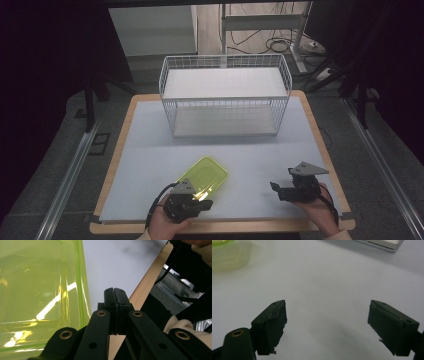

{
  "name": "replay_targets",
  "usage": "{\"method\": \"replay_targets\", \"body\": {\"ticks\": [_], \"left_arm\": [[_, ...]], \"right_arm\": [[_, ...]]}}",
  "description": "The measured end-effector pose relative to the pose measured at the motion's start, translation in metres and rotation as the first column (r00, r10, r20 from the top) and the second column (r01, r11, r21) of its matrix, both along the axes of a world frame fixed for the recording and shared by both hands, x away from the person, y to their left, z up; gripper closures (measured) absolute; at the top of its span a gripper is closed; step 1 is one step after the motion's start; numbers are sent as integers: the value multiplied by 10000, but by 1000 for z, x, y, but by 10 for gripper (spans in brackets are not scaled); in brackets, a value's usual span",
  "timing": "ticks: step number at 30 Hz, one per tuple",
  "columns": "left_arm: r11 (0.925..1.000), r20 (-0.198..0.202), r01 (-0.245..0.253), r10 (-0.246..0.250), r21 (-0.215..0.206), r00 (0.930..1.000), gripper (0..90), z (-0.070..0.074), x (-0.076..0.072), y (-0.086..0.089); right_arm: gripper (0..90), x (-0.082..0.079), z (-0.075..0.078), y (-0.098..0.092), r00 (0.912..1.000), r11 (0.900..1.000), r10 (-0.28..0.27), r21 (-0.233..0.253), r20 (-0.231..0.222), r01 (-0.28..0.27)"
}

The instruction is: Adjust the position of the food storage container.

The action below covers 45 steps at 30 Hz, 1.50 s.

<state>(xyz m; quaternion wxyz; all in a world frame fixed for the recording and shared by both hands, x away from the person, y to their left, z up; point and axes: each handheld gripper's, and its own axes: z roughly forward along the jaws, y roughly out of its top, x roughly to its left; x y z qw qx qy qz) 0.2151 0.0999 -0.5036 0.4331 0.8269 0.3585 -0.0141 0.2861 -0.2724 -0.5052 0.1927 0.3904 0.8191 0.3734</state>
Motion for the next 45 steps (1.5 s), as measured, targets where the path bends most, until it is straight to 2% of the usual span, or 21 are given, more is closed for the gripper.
{"method": "replay_targets", "body": {"ticks": [5,12,22,27,33,36,39,42,45], "left_arm": [[9996,-60,-43,45,291,10000,900,-4,1,1],[9998,-205,-49,52,174,9998,900,-6,1,7],[9984,-72,-22,26,573,10000,900,-4,-3,7],[9959,164,-39,24,900,9999,900,-2,-4,6],[9935,117,-40,27,1140,9999,900,0,-4,10],[9938,87,-150,142,1100,9999,900,-1,-3,13],[9911,163,-281,262,1300,9995,900,0,-2,17],[9916,62,-196,190,1276,9998,900,1,1,21],[9912,-1,-364,368,1270,9993,900,1,5,28]], "right_arm": [[159,0,-1,1,10000,9999,32,-99,-37,-32],[159,0,0,1,10000,10000,9,-89,-18,-9],[159,0,-1,1,10000,9999,43,-102,-20,-43],[159,0,-1,0,10000,9999,18,-115,-6,-18],[159,0,0,0,10000,9999,-2,-103,18,2],[159,0,0,0,10000,9999,3,-141,57,-3],[159,0,0,0,10000,9999,2,-147,52,-1],[159,0,0,0,10000,9999,5,-155,62,-4],[159,0,0,-1,9999,9999,-22,-163,101,23]]}}
